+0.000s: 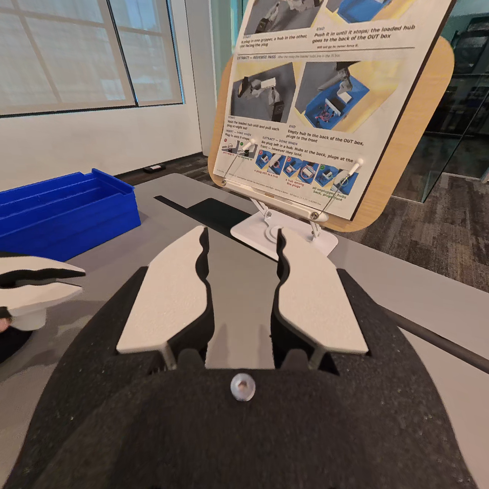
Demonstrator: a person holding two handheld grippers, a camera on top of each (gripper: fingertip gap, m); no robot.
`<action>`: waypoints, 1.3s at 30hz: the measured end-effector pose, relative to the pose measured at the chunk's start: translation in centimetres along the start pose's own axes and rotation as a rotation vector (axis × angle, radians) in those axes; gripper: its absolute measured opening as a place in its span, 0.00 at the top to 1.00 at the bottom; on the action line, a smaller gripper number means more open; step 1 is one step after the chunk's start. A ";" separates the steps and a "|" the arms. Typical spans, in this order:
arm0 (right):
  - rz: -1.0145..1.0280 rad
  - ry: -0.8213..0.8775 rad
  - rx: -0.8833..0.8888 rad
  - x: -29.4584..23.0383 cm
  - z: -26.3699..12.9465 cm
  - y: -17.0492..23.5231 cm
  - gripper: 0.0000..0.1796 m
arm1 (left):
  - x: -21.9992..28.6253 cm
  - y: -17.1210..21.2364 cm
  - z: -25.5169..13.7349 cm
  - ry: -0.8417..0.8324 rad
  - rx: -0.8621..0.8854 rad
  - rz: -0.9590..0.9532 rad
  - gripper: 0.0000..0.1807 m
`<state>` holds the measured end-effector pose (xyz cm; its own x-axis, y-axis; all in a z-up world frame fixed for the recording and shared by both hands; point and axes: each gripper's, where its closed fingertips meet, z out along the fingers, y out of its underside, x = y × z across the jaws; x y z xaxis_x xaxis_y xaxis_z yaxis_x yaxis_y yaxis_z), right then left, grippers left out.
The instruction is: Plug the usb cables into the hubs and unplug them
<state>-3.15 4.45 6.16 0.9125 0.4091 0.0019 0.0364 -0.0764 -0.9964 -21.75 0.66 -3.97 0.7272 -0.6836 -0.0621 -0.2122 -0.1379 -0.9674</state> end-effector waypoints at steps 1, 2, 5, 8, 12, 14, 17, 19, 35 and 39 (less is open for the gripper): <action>-0.003 0.005 -0.005 0.1 0.0 0.2 0.73 | -0.2 -0.1 -0.2 0.004 -0.005 -0.014 0.89; -0.004 0.006 -0.007 0.2 0.0 0.4 0.73 | -0.5 -0.2 -0.4 0.003 -0.009 -0.022 0.89; -0.001 -0.002 -0.012 0.3 0.1 0.7 0.73 | -1.6 -1.0 -1.3 -0.026 -0.006 -0.019 0.88; -0.011 -0.001 -0.024 0.5 0.1 0.9 0.73 | -2.3 -2.2 -2.7 -0.031 0.008 -0.039 0.88; -0.017 -0.004 -0.038 0.8 0.2 1.2 0.74 | -3.5 -3.6 -5.0 -0.009 0.011 -0.062 0.88; -0.017 -0.006 -0.046 0.9 0.2 1.4 0.74 | -4.8 -4.4 -6.4 -0.021 -0.007 -0.036 0.88; -0.015 -0.006 -0.053 1.1 0.3 1.5 0.74 | -7.7 -5.7 -8.7 -0.066 -0.043 0.018 0.88; -0.009 -0.011 -0.049 1.1 0.2 1.5 0.74 | -10.0 -6.4 -10.1 -0.108 -0.071 0.044 0.88; -0.037 -0.051 -0.106 0.0 0.4 2.1 0.75 | -25.5 -4.6 -16.8 -0.265 -0.320 -0.059 0.87; -0.048 -0.046 -0.109 -0.1 0.3 1.9 0.75 | -27.7 -2.2 -17.6 -0.270 -0.409 -0.101 0.87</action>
<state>-3.29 4.52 4.20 0.8892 0.4554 0.0435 0.1260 -0.1525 -0.9802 -52.87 7.30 4.21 0.8889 -0.4499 -0.0861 -0.3308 -0.5006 -0.8000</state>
